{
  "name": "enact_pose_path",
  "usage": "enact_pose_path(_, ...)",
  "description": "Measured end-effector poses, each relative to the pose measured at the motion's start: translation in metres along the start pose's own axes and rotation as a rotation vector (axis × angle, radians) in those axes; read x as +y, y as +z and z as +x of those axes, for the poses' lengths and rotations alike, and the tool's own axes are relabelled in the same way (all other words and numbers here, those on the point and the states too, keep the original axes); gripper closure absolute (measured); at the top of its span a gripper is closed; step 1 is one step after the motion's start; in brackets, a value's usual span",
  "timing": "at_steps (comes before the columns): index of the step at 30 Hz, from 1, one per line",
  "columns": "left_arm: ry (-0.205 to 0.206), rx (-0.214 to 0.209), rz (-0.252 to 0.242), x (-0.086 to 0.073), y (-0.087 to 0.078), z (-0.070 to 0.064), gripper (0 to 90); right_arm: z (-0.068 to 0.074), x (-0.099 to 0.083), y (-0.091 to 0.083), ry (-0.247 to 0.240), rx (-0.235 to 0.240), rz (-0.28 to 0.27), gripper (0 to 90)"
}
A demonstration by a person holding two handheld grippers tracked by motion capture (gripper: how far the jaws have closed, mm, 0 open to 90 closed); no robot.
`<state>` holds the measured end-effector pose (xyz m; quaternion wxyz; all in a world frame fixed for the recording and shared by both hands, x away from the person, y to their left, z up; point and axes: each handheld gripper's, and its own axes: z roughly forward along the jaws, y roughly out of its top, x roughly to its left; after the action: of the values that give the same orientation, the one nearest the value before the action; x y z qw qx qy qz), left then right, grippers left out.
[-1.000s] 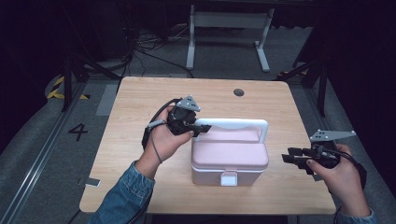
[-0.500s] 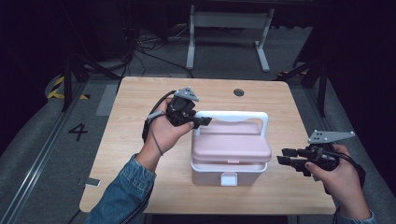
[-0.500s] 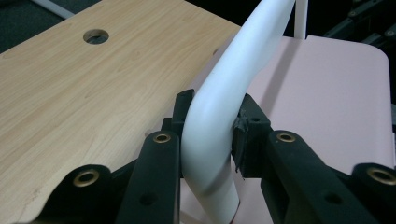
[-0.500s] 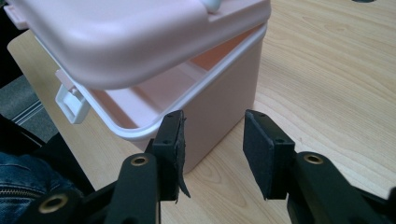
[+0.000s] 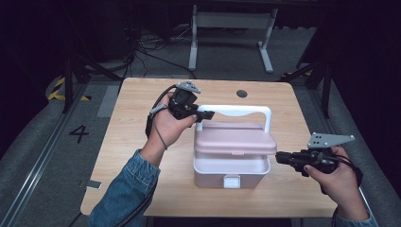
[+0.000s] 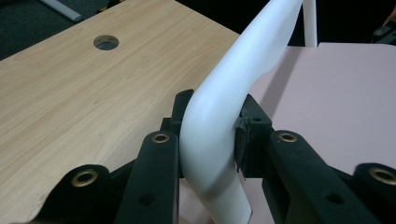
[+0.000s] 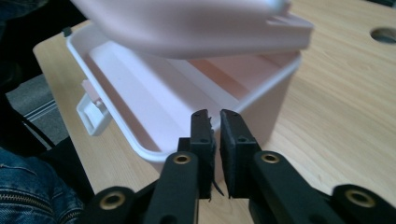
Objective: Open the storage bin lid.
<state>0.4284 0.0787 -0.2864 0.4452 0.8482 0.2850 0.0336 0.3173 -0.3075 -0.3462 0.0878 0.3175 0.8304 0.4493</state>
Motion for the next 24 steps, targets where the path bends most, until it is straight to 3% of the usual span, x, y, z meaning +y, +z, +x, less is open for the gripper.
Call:
enact_pose_path(7,0.000,0.006,0.003,0.001,0.001,0.002,73.3,0.002,0.001,0.013,-0.027,0.074,-0.090,90.0)
enact_pose_path(15,-0.003,0.001,0.005,-0.001,0.002,0.001,72.7,0.004,0.004,0.014,-0.035,0.083,-0.160,90.0)
enact_pose_path(17,0.000,0.030,0.015,-0.003,0.002,0.001,65.6,0.003,0.005,0.014,-0.041,0.079,-0.159,90.0)
enact_pose_path(21,0.008,0.036,0.018,-0.005,-0.001,-0.001,60.4,0.002,0.005,0.014,-0.040,0.081,-0.150,90.0)
enact_pose_path(24,0.034,0.095,-0.004,-0.009,-0.008,-0.004,49.5,0.002,0.005,0.014,-0.035,0.081,-0.149,90.0)
